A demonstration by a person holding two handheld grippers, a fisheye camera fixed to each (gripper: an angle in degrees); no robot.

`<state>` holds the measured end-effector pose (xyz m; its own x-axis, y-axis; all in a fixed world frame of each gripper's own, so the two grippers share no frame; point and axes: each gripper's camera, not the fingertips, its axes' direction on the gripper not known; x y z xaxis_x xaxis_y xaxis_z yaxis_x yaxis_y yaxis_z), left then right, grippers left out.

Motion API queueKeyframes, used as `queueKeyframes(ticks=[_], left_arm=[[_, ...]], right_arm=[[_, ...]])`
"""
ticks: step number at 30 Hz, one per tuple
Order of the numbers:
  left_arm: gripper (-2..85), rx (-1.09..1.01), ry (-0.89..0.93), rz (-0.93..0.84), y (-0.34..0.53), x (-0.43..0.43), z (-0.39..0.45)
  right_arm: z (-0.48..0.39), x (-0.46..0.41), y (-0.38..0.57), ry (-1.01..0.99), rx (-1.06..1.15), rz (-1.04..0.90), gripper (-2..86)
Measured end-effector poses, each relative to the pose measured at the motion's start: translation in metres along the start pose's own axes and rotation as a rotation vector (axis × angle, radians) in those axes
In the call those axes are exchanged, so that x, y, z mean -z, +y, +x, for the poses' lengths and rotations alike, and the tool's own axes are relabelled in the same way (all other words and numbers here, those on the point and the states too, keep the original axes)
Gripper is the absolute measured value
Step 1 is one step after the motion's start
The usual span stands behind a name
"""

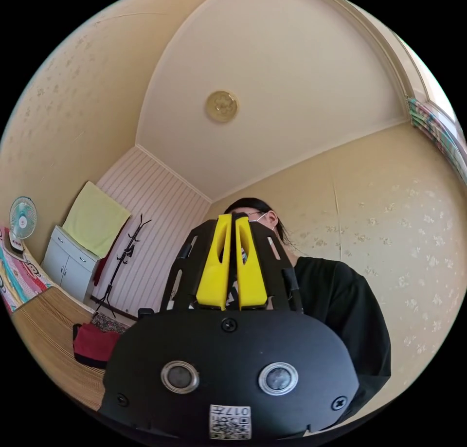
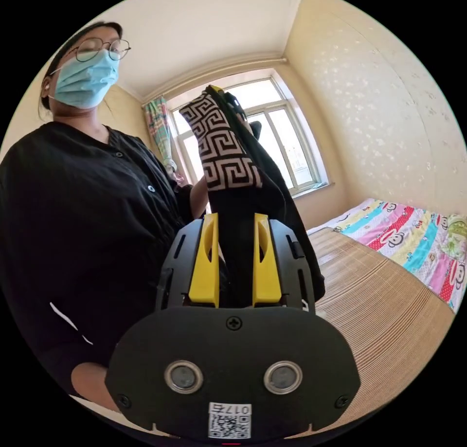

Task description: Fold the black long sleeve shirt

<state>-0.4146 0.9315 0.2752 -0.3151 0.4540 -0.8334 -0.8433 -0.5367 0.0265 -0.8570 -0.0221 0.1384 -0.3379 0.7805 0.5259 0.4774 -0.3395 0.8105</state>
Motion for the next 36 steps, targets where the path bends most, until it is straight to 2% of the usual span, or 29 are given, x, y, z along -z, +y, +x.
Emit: queueKeyframes(ticks=[2, 5, 9, 13, 15, 17, 19, 22, 24, 25, 26, 30, 33, 36], left_arm=[[-0.9, -0.008, -0.004, -0.009, -0.004, 0.001, 0.005], [-0.9, -0.014, 0.041, -0.006, -0.013, 0.004, 0.013], [-0.9, -0.028, 0.11, 0.024, -0.029, 0.009, 0.021], [-0.9, -0.041, 0.127, 0.022, -0.043, 0.011, 0.025], [-1.0, -0.049, 0.119, 0.014, -0.052, 0.014, 0.028], [-0.9, -0.054, 0.106, 0.015, -0.06, 0.021, 0.033], [-0.9, -0.072, 0.073, 0.012, -0.068, 0.031, 0.042], [-0.9, -0.106, -0.093, -0.041, -0.079, 0.053, 0.065], [-0.9, -0.125, -0.338, -0.106, -0.083, 0.073, 0.088], [-1.0, -0.128, -0.409, -0.123, -0.083, 0.077, 0.094], [-1.0, -0.13, -0.558, -0.164, -0.082, 0.085, 0.104], [-1.0, -0.046, -1.0, -0.359, -0.068, 0.095, 0.113], [-1.0, 0.074, -1.035, -0.527, -0.044, 0.088, 0.09], [-1.0, 0.152, -0.877, -0.545, -0.026, 0.083, 0.069]], right_arm=[[-0.005, -0.003, -0.001, 0.114, 0.018, 0.005, 11.7], [-0.004, -0.002, -0.004, 0.164, 0.03, 0.046, 11.5], [0.008, 0.0, -0.013, 0.1, 0.03, 0.093, 11.7], [0.001, -0.024, -0.042, 0.067, 0.113, 0.006, 11.6], [-0.009, -0.035, -0.053, 0.03, 0.163, -0.008, 9.6], [-0.022, -0.043, -0.062, 0.006, 0.238, -0.042, 4.1], [-0.028, -0.039, -0.067, 0.098, 0.241, -0.044, 2.9], [-0.025, -0.003, -0.08, 0.221, 0.157, 0.05, 2.0], [-0.022, 0.023, -0.091, 0.29, 0.081, 0.083, 1.7], [-0.022, 0.039, -0.099, 0.365, 0.04, 0.091, 1.5], [-0.028, 0.056, -0.105, 0.44, 0.029, 0.122, 1.4], [-0.05, 0.102, -0.113, 0.428, 0.055, 0.243, 1.1], [-0.067, 0.124, -0.106, 0.475, 0.036, 0.277, 1.1], [-0.086, 0.138, -0.101, 0.517, 0.004, 0.226, 1.2]])
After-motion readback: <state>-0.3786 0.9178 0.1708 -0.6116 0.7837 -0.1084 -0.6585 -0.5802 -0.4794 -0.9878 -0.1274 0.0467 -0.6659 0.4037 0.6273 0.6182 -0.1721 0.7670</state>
